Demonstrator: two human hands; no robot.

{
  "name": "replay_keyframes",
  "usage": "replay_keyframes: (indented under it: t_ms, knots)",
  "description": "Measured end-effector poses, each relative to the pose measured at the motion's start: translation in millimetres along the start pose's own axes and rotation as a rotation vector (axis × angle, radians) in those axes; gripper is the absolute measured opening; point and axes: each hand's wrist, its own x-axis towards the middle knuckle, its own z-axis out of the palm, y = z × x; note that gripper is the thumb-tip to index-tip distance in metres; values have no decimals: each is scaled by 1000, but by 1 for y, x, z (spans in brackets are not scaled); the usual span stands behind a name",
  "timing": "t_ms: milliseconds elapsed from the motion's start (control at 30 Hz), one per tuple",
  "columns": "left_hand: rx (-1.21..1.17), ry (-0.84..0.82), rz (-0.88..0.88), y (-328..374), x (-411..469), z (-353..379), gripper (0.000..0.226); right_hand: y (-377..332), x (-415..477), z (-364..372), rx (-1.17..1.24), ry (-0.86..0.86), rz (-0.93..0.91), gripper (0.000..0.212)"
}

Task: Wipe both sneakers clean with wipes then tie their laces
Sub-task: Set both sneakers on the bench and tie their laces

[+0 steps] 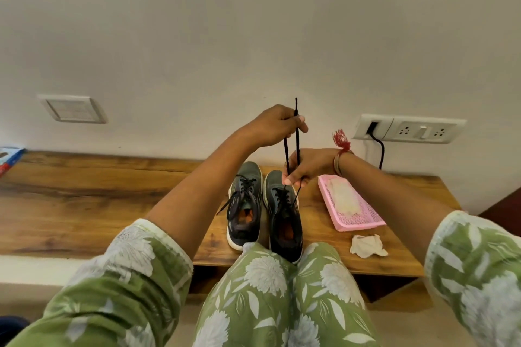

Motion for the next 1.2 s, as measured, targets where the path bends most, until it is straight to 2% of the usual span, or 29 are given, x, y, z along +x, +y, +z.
replay_keyframes:
  t_ms: [133, 333, 500, 767, 867, 933, 1100, 1200]
  knots:
    - [-8, 21, -34, 11, 0, -4, 32, -35, -31, -13, 88, 42, -65, 9]
    - [9, 79, -32, 23, -3, -14, 28, -66, -60, -26, 214, 126, -101, 18]
    - [-50, 221, 43, 19, -8, -16, 19, -70, -68, -28, 322, 240, -154, 22]
    - [-524, 462, -136, 10, -13, -6, 63, -70, -73, -23, 411, 271, -205, 28]
    - [-536, 438, -91, 12, -12, -5, 38, -70, -75, -21, 412, 305, -210, 30]
    - [-517, 461, -48, 15, -11, -6, 21, -71, -75, -20, 449, 387, -228, 30]
    - [-520, 474, -33, 18, -8, -6, 11, -67, -71, -22, 256, 724, -204, 35]
    - [-522, 456, -34, 20, -5, -2, 8, -59, -71, -21, 382, 799, -286, 31]
